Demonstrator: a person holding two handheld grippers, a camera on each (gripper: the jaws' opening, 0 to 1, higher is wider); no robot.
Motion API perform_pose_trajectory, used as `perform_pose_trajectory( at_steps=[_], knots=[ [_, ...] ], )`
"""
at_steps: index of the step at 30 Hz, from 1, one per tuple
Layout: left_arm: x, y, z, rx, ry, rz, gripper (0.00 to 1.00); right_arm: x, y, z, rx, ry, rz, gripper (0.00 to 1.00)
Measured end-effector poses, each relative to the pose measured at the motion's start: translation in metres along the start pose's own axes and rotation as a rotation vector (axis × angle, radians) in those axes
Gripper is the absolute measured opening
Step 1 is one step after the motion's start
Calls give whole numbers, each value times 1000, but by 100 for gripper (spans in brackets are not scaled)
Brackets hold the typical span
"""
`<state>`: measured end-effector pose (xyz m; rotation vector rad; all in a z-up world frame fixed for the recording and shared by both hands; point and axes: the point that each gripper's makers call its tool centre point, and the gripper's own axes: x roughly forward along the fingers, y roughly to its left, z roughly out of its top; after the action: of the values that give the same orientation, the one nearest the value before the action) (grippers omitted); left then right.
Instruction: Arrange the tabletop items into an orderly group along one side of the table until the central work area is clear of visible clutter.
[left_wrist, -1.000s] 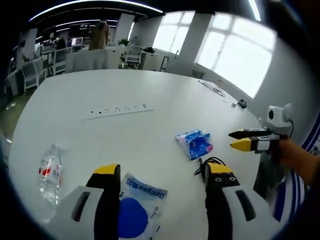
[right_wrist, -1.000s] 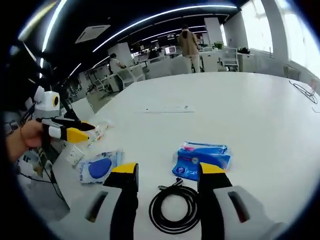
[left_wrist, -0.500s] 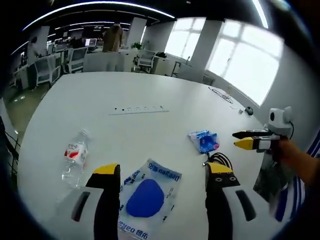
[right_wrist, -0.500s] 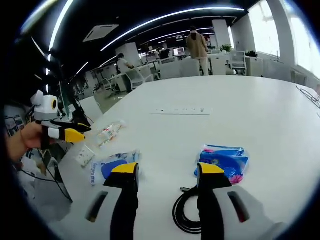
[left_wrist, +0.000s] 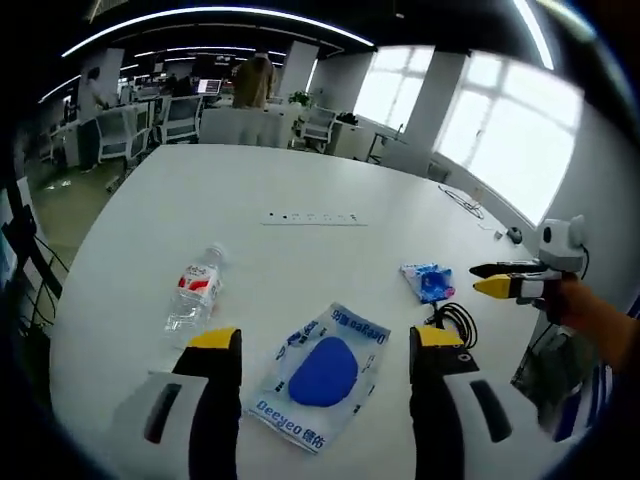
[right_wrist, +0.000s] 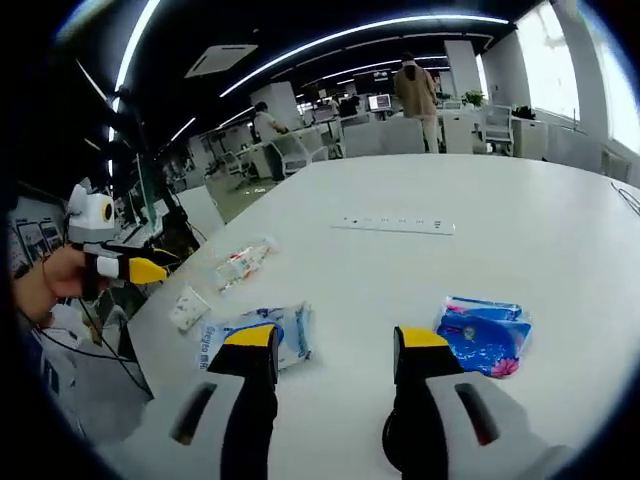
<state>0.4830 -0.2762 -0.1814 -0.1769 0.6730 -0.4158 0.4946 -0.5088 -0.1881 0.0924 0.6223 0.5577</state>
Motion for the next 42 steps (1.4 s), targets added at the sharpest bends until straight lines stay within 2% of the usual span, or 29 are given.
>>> perform_pose_trajectory(
  at_steps=[8, 17, 24, 42],
  knots=[
    [-18, 23, -19, -50, -5, 55, 67, 22, 26, -4, -36, 34, 60, 44],
    [-22, 37, -39, -88, 6, 92, 65, 41, 36, -17, -57, 82, 96, 43],
    [-17, 38, -58, -107, 30, 98, 64, 57, 38, -34, -61, 134, 112, 42],
    [8, 41, -96, -193, 97, 84, 57, 96, 35, -55, -65, 219, 145, 40]
  ],
)
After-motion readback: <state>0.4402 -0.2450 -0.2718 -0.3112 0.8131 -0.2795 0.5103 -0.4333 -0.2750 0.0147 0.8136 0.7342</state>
